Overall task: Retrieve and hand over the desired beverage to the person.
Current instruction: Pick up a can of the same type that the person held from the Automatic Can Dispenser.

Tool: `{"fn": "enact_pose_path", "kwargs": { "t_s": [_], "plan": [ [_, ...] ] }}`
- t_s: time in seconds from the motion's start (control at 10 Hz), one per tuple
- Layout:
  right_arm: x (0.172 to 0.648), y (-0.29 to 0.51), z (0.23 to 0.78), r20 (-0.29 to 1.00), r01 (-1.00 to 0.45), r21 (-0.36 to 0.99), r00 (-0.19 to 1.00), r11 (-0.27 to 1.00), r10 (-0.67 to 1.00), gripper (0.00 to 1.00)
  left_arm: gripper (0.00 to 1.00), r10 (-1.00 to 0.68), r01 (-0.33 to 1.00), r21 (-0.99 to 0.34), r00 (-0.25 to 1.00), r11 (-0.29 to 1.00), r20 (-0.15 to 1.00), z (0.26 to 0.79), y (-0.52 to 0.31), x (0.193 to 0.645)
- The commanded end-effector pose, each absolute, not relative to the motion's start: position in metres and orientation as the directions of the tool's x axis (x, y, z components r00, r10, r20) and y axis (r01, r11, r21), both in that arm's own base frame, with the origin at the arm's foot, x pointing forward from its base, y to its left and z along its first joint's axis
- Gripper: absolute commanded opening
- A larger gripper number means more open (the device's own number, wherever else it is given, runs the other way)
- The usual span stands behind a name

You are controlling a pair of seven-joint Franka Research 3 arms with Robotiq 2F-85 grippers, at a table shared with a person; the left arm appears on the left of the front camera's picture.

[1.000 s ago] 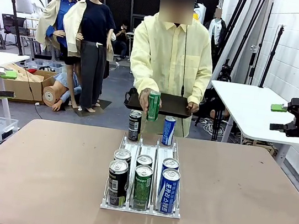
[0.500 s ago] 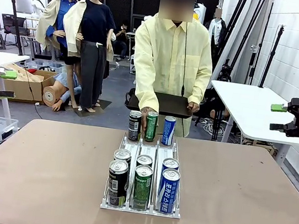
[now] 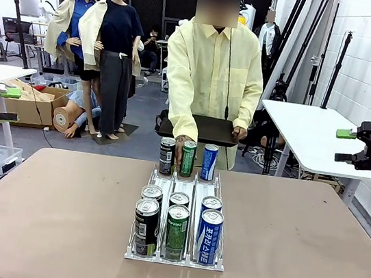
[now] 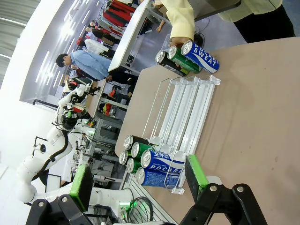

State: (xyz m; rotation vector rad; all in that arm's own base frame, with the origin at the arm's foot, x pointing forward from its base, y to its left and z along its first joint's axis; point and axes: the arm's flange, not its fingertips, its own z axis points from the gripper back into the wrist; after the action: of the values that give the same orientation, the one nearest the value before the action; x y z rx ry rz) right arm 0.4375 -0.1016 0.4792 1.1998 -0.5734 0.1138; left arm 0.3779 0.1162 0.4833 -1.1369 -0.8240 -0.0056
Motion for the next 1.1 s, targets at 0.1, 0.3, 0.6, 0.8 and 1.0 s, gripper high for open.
{"fn": "enact_pose_path", "kwargs": {
  "t_s": [0.1, 0.3, 0.6, 0.8, 1.0],
  "plan": [
    [0.438, -0.1017, 0.4811, 0.473, -0.38, 0.85, 0.855, 0.365, -0.211, 1.0, 1.0, 0.397, 0.395, -0.8, 0.714, 0.452, 0.577, 0.4838, 0.1172, 0.3774],
    [0.438, -0.1017, 0.4811, 0.473, -0.38, 0.85, 0.855, 0.365, -0.211, 1.0, 1.0, 0.397, 0.395, -0.8, 0.714, 0.452, 0.577, 0.4838, 0.1172, 0.3774],
    [0.438, -0.1017, 0.4811, 0.473, -0.38, 0.85, 0.855, 0.365, -0.211, 1.0, 1.0, 0.397, 0.395, -0.8, 0.714, 0.452, 0.577, 0.4838, 0.1172, 0.3774],
    [0.438, -0.1017, 0.4811, 0.473, -0.38, 0.85, 0.855, 0.365, -0.211, 1.0, 1.0, 0.397, 0.395, -0.8, 0.714, 0.452, 0.577, 0.4838, 0.1172, 0.3774],
    [0.438, -0.1017, 0.4811, 0.473, -0.38, 0.85, 0.855, 0.365, -0.211, 1.0, 1.0, 0.397, 0.395, -0.8, 0.714, 0.452, 0.577, 0.4838, 0.1172, 0.3774]
  ]
}}
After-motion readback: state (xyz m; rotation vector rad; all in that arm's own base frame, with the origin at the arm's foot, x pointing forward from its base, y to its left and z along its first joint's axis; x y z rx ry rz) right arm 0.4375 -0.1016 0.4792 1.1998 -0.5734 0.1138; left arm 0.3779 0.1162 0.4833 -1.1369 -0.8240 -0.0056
